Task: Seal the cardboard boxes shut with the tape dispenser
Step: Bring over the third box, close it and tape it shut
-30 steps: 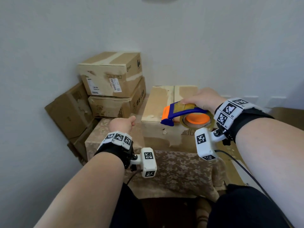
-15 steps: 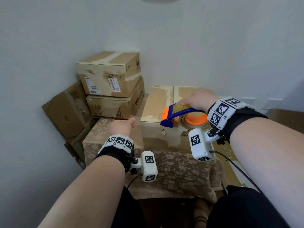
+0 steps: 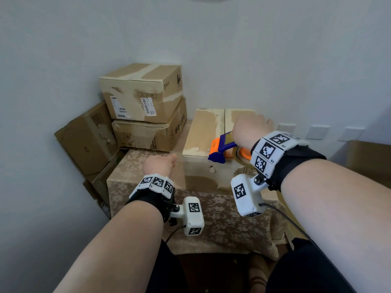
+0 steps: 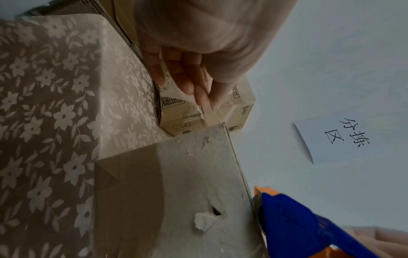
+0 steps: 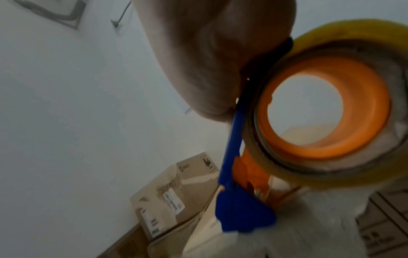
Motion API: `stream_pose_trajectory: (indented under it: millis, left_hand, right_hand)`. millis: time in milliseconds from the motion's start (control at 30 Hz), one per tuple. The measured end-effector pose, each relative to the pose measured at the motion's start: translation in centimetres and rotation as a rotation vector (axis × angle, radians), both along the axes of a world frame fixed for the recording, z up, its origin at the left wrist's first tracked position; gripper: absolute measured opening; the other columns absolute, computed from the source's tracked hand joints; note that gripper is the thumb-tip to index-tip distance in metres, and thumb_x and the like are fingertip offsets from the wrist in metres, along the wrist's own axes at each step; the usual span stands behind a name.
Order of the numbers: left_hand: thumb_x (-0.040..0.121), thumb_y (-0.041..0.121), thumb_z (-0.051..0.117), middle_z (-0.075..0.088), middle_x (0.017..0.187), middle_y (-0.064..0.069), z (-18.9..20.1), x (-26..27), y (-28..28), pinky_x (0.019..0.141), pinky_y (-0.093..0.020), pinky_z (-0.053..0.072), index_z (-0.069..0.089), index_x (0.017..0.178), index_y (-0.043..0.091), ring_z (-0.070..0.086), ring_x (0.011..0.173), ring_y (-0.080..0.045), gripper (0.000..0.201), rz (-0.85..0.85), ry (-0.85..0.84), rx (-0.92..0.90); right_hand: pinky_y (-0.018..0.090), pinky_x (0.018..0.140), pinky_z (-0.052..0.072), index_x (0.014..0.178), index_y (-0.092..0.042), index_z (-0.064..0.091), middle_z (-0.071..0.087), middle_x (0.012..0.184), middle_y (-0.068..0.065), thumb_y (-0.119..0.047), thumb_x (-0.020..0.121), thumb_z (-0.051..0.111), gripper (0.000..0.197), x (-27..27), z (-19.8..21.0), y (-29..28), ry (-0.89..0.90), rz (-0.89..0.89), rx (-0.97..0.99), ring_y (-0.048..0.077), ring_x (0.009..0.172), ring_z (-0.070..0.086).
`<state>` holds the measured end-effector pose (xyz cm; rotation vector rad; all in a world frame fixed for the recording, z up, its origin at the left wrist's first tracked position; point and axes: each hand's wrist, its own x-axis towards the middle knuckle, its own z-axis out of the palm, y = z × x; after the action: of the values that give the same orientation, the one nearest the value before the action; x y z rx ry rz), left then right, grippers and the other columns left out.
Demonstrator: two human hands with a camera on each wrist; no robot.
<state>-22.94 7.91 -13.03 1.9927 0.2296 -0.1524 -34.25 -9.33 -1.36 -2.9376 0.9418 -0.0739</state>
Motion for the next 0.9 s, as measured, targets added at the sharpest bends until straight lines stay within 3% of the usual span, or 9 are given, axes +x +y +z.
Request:
stream_pose_trajectory:
  millis: [133,233,300,367,433,533,600,700,900]
  left_hand:
    - [0.075,0.034,0.070,0.071,0.077,-0.005,-0.1,-0.1,0.1,0.072,-0.036,0.054,0.070,0.069,0.006,0.063,0.069,-0.022,0.029,0.000,0.002,-0.041]
    - [0.075,0.029,0.072,0.071,0.070,0.001,-0.2,-0.3,0.1,0.060,-0.028,0.050,0.070,0.069,0.007,0.061,0.061,-0.015,0.023,0.029,0.024,-0.106]
    - [0.075,0.027,0.073,0.070,0.066,0.003,-0.3,-0.4,0.1,0.053,-0.025,0.047,0.069,0.072,0.006,0.060,0.055,-0.010,0.022,0.028,0.035,-0.152]
    - [0.074,0.026,0.074,0.069,0.062,0.002,-0.5,-0.4,0.1,0.052,-0.024,0.044,0.069,0.072,0.004,0.056,0.049,-0.010,0.023,0.040,0.033,-0.182]
    - [0.072,0.028,0.074,0.070,0.064,-0.001,-0.8,-0.4,0.2,0.057,-0.027,0.047,0.069,0.069,0.004,0.056,0.050,-0.013,0.024,0.033,0.037,-0.192]
    - [0.073,0.027,0.072,0.070,0.064,0.000,-1.1,-0.2,0.3,0.070,-0.032,0.054,0.068,0.067,0.007,0.062,0.060,-0.016,0.022,0.004,0.044,-0.208]
    - [0.074,0.028,0.072,0.070,0.063,0.001,-1.3,0.0,0.4,0.073,-0.034,0.054,0.068,0.067,0.008,0.062,0.062,-0.016,0.021,-0.012,0.049,-0.235]
    - [0.077,0.031,0.073,0.070,0.068,0.000,-1.3,0.0,0.5,0.067,-0.031,0.051,0.068,0.071,0.008,0.061,0.062,-0.013,0.023,-0.046,0.080,-0.262]
    - [0.087,0.027,0.065,0.066,0.073,-0.002,-1.0,0.1,1.0,0.069,-0.029,0.045,0.065,0.072,0.011,0.054,0.058,-0.013,0.023,-0.162,0.187,-0.309]
  right_hand:
    - [0.044,0.097,0.030,0.100,-0.020,0.056,0.055,0.090,0.001,-0.005,0.085,0.043,0.026,-0.1,-1.4,0.7,-0.114,0.130,-0.099,0.026,0.095,0.053]
    - [0.044,0.094,0.032,0.090,-0.018,0.051,0.063,0.088,0.003,-0.023,0.093,0.038,0.014,-0.1,-2.1,0.7,-0.160,0.152,-0.149,0.027,0.082,0.053]
    - [0.048,0.099,0.031,0.095,-0.020,0.054,0.066,0.097,0.005,-0.055,0.094,0.027,0.044,-0.1,-2.3,0.9,-0.140,0.131,-0.129,0.028,0.090,0.056]
    - [0.053,0.104,0.027,0.116,-0.022,0.056,0.063,0.112,0.005,-0.083,0.079,0.021,0.080,-0.1,-2.4,0.9,-0.049,0.158,-0.205,0.028,0.109,0.054]
    - [0.057,0.107,0.024,0.127,-0.026,0.050,0.058,0.122,0.004,-0.093,0.066,0.028,0.094,-0.3,-2.4,0.7,0.052,0.248,-0.358,0.027,0.118,0.048]
    - [0.057,0.111,0.016,0.138,-0.031,0.039,0.054,0.128,0.004,-0.086,0.065,0.048,0.092,-0.5,-2.0,0.8,0.183,0.385,-0.499,0.028,0.125,0.043]
    - [0.055,0.113,0.014,0.144,-0.033,0.030,0.049,0.134,0.006,-0.065,0.077,0.062,0.080,-0.2,-1.8,1.4,0.273,0.464,-0.534,0.028,0.129,0.039]
    - [0.053,0.116,0.015,0.149,-0.039,0.019,0.042,0.143,0.008,-0.022,0.098,0.046,0.060,0.2,-2.0,2.7,0.349,0.528,-0.531,0.029,0.134,0.034]
    - [0.051,0.111,0.024,0.149,-0.047,0.010,0.034,0.150,0.004,-0.022,0.099,0.042,0.064,1.6,-3.4,4.1,0.460,0.539,-0.548,0.032,0.132,0.033]
